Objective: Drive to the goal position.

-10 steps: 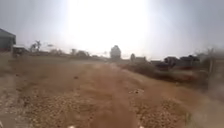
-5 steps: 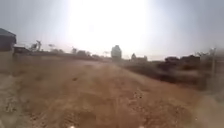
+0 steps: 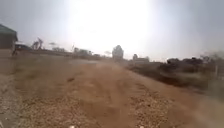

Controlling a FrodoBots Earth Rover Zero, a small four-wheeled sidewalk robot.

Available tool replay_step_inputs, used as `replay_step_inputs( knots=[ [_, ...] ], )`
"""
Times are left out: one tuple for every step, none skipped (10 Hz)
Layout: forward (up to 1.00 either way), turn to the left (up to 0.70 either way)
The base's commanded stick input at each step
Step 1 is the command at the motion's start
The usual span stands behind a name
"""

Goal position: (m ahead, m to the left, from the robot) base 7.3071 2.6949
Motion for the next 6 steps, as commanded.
replay_step_inputs(
  knots=[
    [0.70, -0.14],
    [0.70, -0.09],
    [0.70, -0.05],
    [0.70, -0.01],
    [0.70, 0.00],
    [0.70, 0.00]
  ],
)
